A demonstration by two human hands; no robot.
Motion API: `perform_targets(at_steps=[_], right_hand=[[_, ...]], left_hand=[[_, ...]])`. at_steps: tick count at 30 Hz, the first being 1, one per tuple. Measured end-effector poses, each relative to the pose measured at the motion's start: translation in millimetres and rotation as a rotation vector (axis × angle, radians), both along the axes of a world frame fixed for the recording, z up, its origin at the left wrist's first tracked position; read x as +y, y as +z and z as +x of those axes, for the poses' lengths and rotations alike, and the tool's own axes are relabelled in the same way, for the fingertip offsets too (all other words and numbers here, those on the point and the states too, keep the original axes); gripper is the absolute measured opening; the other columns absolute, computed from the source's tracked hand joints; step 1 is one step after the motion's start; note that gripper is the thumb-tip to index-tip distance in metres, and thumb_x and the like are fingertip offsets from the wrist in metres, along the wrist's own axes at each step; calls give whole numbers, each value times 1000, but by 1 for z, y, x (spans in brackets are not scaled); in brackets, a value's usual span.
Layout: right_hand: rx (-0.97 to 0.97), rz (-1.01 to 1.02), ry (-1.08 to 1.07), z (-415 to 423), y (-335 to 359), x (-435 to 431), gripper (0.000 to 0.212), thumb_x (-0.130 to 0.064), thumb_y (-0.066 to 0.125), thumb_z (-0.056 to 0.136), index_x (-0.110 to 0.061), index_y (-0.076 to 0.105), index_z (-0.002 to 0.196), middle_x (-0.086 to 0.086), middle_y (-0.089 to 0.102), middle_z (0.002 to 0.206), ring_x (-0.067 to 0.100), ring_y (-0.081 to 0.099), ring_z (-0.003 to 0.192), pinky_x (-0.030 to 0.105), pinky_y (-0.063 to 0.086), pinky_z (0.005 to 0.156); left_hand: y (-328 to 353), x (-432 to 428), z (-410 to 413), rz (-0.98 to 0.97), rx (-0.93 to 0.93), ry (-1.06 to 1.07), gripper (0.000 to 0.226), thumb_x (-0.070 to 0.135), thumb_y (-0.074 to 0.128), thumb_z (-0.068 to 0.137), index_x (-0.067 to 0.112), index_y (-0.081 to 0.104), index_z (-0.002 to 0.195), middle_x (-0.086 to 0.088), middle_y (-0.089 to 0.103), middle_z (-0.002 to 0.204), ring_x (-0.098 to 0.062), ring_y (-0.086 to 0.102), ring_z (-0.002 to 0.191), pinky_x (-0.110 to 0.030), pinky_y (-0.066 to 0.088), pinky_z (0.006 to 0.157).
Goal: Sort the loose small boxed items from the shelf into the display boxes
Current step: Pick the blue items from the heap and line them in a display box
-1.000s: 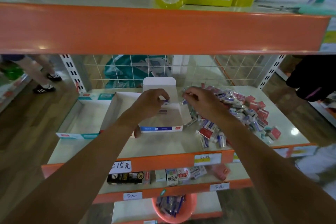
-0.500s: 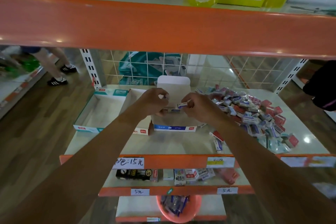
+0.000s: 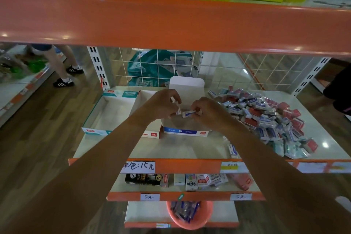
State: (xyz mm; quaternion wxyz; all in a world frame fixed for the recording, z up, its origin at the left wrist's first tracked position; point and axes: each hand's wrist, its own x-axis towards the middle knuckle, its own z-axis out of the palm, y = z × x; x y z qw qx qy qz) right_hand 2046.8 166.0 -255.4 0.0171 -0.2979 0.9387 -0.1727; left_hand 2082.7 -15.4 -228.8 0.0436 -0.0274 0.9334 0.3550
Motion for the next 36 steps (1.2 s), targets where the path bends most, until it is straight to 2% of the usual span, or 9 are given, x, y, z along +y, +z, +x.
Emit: perform_targets(at_steps=[2, 4, 7, 10, 14, 18, 26, 31, 36], right_hand=[[26, 44, -3, 1, -4, -2, 18, -24, 62, 88, -14, 67, 103, 6, 60, 99, 25, 58, 88, 32, 48, 75], [54, 90, -25, 1, -8, -5, 18, -27, 59, 89, -17, 66, 102, 6, 61, 99, 25, 59, 88, 34, 50, 74], [96, 116, -40, 1, -12, -7, 23, -33, 58, 90, -22, 66, 109, 3, 65, 101, 26, 62, 91, 32, 49, 74], [108, 132, -57, 2, -15, -8, 28, -35, 57, 92, -25, 65, 117, 2, 68, 105, 26, 63, 94, 29, 45, 73], [137, 167, -72, 2, -18, -9, 29, -37, 59, 91, -22, 64, 116, 2, 68, 105, 25, 64, 93, 31, 49, 77], [151, 182, -45, 2, -18, -10, 24, -37, 59, 92, -19, 60, 106, 3, 63, 97, 22, 62, 87, 30, 47, 74], [110, 185, 8, -2, -16, 3, 16, -29, 60, 91, -16, 62, 99, 5, 61, 95, 23, 59, 84, 25, 36, 67], [108, 152, 50, -2, -17, 7, 21, -24, 56, 94, -16, 68, 109, 6, 65, 101, 25, 62, 88, 30, 47, 74], [117, 140, 77, -4, -19, 8, 24, -24, 57, 94, -21, 69, 115, 3, 66, 106, 23, 62, 90, 30, 47, 75]], left_hand=[[-2, 0, -1, -116, 10, -11, 15, 15, 68, 84, 17, 62, 98, 0, 63, 101, -11, 58, 76, -13, 45, 57], [-5, 0, -1, -227, 20, -40, 19, 25, 70, 84, 15, 62, 98, 1, 64, 101, -15, 58, 82, -18, 46, 68], [-13, 1, 0, -419, 62, -140, 25, 36, 66, 87, 17, 60, 103, -1, 65, 107, -20, 61, 93, -26, 49, 81], [-23, 1, -1, -554, 101, -179, 27, 36, 66, 88, 21, 57, 109, -4, 66, 111, -22, 61, 97, -30, 52, 84], [-25, 0, -7, -823, 210, -212, 42, 47, 63, 87, 20, 59, 119, -4, 56, 116, -22, 48, 109, -35, 46, 92], [-27, -4, -9, -851, 195, -162, 50, 46, 61, 89, 16, 55, 128, -4, 51, 122, -21, 45, 114, -34, 42, 96], [-30, 6, -6, -770, 138, -155, 36, 31, 59, 93, 7, 57, 119, -8, 56, 113, -23, 54, 104, -33, 48, 88], [-29, 9, -6, -793, 101, -172, 29, 31, 59, 93, 14, 61, 117, -5, 63, 105, -19, 60, 95, -32, 50, 84], [-25, 9, -6, -783, 82, -185, 27, 33, 60, 92, 17, 62, 114, -1, 60, 96, -15, 55, 81, -30, 50, 80]])
